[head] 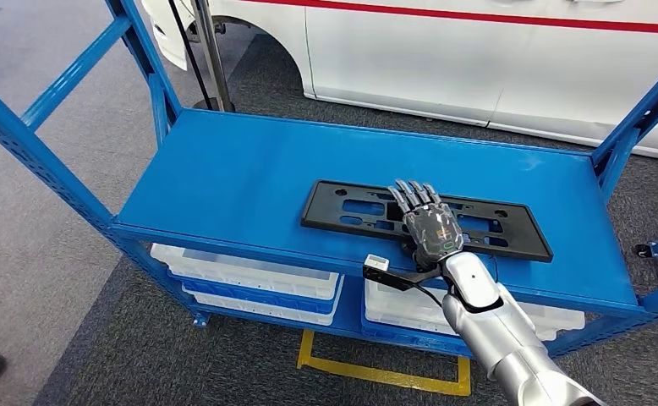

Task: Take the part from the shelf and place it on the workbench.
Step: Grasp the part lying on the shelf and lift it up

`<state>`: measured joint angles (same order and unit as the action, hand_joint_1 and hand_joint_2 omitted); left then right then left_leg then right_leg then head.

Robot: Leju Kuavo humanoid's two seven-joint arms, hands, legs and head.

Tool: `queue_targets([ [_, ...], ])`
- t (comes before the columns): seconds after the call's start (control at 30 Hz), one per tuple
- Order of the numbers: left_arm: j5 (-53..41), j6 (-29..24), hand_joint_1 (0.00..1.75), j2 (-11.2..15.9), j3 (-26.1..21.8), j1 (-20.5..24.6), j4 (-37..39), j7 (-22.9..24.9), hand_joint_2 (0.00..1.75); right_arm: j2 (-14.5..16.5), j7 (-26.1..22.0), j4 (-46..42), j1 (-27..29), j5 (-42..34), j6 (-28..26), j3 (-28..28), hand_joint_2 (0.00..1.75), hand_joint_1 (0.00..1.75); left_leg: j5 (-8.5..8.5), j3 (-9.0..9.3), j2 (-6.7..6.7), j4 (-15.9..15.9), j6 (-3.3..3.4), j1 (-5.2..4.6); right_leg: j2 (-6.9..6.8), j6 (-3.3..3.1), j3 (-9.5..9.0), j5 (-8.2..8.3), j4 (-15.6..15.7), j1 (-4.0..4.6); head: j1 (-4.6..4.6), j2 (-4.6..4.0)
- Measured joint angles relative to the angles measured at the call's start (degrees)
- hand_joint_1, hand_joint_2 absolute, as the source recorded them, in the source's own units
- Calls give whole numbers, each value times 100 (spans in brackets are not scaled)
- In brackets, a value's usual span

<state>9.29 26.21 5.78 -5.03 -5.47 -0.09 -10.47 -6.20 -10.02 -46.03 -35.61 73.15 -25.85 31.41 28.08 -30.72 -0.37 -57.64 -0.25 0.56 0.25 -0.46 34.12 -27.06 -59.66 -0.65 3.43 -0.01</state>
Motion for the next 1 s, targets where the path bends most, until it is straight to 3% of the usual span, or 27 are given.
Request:
queue_targets([
  [0.03, 5, -2, 0, -1, 0, 1, 0, 0, 0, 10, 20, 32, -11, 36, 2, 0, 175, 158, 0, 0, 0, 0, 0, 0, 0, 0, 0, 0, 0, 0, 0, 1],
  [0.07, 9, -3, 0, -3, 0, 1, 0, 0, 0, 18, 41, 60, -18, 72, 5, 0, 175, 169, 0, 0, 0, 0, 0, 0, 0, 0, 0, 0, 0, 0, 0, 0],
  [0.87, 83, 35, 0, -27, 0, -2, 0, -19, 0, 100, -134, 201, -25, 64, 212, 0, 175, 175, 0, 1, 0, 0, 0, 0, 0, 0, 0, 0, 0, 1, 0, -1],
  [1.0, 83, 36, 0, -27, 0, -2, 0, -22, 175, 106, -136, 201, -26, 64, 212, 0, 175, 175, 0, 1, 0, 0, 0, 0, 0, 0, -1, 0, 0, 1, 0, 0],
])
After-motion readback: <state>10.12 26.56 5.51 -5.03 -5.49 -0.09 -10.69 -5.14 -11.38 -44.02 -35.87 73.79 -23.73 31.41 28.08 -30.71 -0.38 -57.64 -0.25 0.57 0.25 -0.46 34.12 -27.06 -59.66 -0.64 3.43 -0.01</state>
